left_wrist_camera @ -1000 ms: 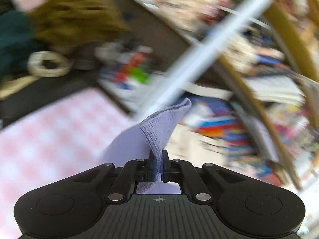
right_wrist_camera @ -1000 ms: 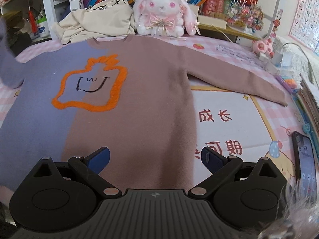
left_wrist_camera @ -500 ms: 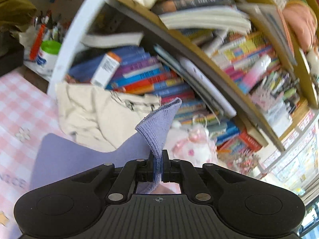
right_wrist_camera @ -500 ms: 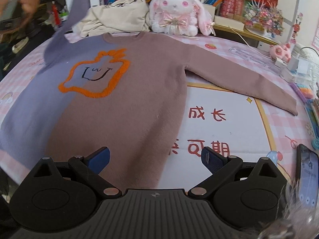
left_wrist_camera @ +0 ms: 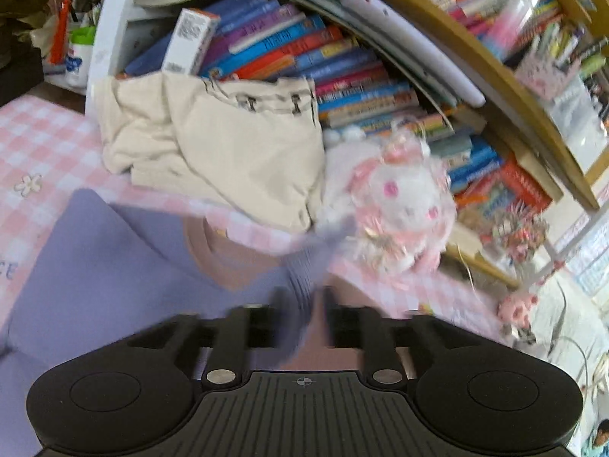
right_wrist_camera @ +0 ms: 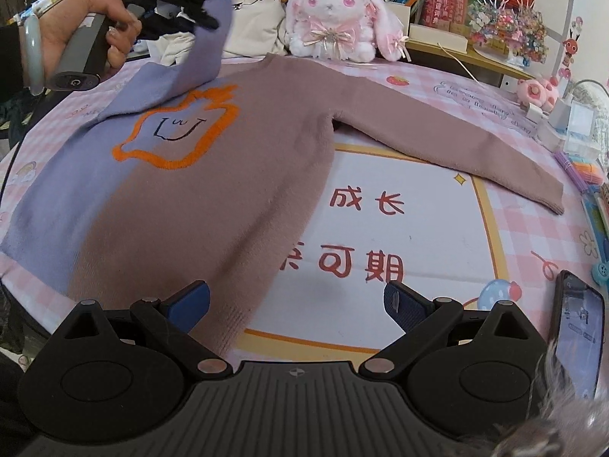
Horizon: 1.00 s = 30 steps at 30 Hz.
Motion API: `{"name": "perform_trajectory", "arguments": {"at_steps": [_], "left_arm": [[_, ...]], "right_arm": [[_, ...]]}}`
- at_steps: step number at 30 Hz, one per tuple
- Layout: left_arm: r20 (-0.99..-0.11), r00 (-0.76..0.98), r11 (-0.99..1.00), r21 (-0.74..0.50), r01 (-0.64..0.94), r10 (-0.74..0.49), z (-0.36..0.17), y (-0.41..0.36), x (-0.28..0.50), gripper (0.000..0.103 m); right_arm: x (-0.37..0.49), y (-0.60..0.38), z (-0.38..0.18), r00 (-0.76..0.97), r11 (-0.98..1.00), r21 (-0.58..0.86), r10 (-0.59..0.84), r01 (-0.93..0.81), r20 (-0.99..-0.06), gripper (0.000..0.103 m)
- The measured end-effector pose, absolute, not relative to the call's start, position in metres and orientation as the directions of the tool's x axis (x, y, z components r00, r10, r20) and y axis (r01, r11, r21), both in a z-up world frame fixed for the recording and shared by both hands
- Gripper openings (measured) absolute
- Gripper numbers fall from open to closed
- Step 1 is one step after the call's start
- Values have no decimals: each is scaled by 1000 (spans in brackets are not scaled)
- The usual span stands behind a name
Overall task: Fold clothes
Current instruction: 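Lift the lavender sleeve with the left gripper and fold it across the sweater body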
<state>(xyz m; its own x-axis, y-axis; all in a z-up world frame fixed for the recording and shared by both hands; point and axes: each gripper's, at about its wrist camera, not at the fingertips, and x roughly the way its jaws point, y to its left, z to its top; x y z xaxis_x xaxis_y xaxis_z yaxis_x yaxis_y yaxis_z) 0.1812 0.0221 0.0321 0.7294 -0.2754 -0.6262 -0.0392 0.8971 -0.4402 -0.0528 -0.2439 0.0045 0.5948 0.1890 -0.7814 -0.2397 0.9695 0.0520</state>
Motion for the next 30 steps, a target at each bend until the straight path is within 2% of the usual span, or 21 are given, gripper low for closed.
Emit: {"name": "perform_trajectory", "arguments": {"at_steps": [1,5,10,15,18,20,23,27,28,30], "left_arm": [[-628,729,901,-432,-36,-272,35,20,175,55],[-547,798,941,-329,72,-252,50,27,118,57],[-627,776,995,-95,10,-68,31,59,28,57],[-697,712,996,37,-78,82,3,96,-35,57],[-720,684,991,37,-130,117,-4,118,-50,56],[-724,683,990,3,-142,100,-6,132,-56,56],[-738,672,989,-46,-139,60,-11,148,-60,52],[-769,639,988,-112,-108,-17,-21,161,-61,38],[-776,630,984,-142,-105,-45,-23,163,-59,31],[-773,631,980,-169,-106,-65,-26,164,-59,23]], "right_arm": [[-53,-245,4,594,969,59,195,-240,-781,99],[-52,-248,1,590,967,103,225,-233,-775,98],[-55,-243,-2,587,967,121,233,-224,-775,94],[-66,-233,-1,609,977,106,198,-184,-768,81],[-72,-225,-1,615,988,96,151,-122,-774,67],[-75,-223,-3,613,992,105,129,-75,-780,63],[-80,-222,-6,600,990,141,110,6,-792,52],[-84,-221,-10,597,972,214,115,96,-794,46],[-84,-219,-11,599,969,221,112,111,-793,44],[-83,-215,-11,601,966,226,107,126,-792,37]]}}
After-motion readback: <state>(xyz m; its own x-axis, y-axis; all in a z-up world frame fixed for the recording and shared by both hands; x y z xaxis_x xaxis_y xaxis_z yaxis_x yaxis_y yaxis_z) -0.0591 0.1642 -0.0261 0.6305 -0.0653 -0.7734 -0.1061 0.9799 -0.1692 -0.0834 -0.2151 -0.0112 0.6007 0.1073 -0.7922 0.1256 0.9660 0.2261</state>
